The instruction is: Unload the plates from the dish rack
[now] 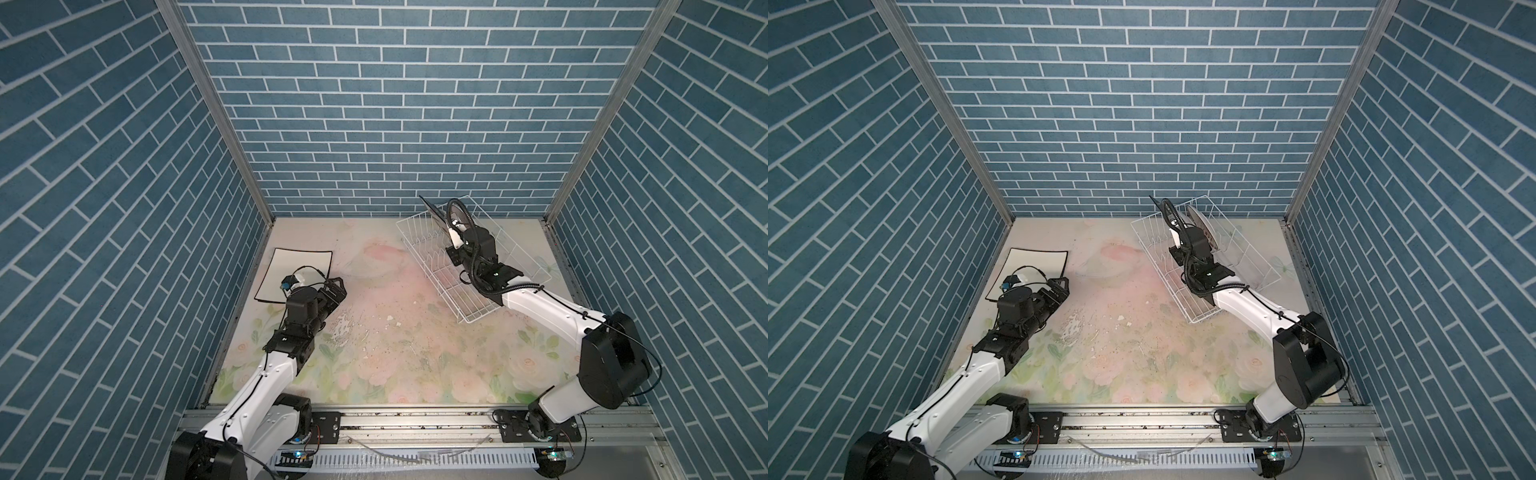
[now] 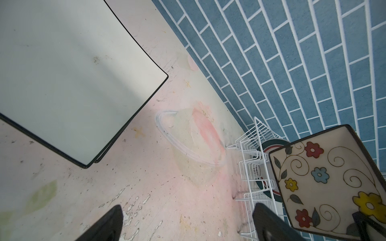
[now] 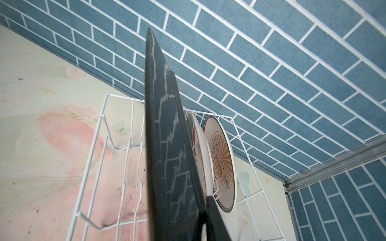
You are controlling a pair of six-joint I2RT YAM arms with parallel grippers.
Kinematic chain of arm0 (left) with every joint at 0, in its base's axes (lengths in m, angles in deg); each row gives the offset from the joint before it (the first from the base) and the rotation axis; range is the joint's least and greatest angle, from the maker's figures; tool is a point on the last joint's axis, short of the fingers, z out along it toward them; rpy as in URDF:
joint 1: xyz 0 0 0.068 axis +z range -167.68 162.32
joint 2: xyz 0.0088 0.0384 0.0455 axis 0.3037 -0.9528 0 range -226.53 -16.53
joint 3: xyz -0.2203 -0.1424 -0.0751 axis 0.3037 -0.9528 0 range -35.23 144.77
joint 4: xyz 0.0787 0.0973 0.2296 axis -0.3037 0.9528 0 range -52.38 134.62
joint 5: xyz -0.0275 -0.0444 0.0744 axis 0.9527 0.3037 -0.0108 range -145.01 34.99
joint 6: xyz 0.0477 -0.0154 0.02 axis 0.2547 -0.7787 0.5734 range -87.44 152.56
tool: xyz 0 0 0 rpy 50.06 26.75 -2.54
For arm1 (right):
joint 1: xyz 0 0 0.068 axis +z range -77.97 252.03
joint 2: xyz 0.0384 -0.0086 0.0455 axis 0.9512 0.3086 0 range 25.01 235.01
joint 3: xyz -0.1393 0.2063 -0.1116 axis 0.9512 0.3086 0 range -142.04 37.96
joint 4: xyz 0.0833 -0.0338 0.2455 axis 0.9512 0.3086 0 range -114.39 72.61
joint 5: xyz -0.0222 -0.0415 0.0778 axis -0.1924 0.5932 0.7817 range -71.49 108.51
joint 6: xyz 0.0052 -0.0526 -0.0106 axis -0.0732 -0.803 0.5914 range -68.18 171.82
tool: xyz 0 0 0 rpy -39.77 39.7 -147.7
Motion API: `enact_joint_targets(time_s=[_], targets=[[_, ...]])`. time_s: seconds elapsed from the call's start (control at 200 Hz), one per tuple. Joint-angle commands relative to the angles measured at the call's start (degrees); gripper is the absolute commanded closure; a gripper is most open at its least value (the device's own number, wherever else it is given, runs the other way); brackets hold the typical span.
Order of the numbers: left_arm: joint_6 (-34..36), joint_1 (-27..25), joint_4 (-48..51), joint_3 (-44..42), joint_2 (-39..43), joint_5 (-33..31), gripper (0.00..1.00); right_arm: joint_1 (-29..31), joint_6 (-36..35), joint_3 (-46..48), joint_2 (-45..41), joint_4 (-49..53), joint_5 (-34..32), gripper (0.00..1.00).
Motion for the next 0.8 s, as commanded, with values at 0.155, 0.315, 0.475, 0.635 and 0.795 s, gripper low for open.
enact_joint_targets(time_s=[0.155, 0.315, 0.475, 0.635, 0.795], targets=[[-0.05, -0.54, 0.43, -1.07, 1.15, -0.86, 0.01, 1.75, -1.96, 1.02, -7.24, -12.90, -0.38, 1.00], [-0.08, -0.62, 0.43, -1.24, 1.47, -0.96, 0.01, 2.64, -2.66, 1.31, -9.44, -12.89, -0.70, 1.00], [0.09, -0.62, 0.19, -1.07, 1.33, -0.95, 0.01, 3.14, -2.58, 1.34, -11.56, -11.64, -0.62, 1.00], [0.58, -0.62, 0.29, -0.68, 0.75, -1.15, 0.01, 3.68, -2.50, 1.25, -13.33, -11.26, -0.27, 1.00], [1.76, -0.58, 0.44, -0.46, 0.52, -1.39, 0.01, 4.72, -2.31, -0.40, -14.78, -8.98, 0.66, 1.00]])
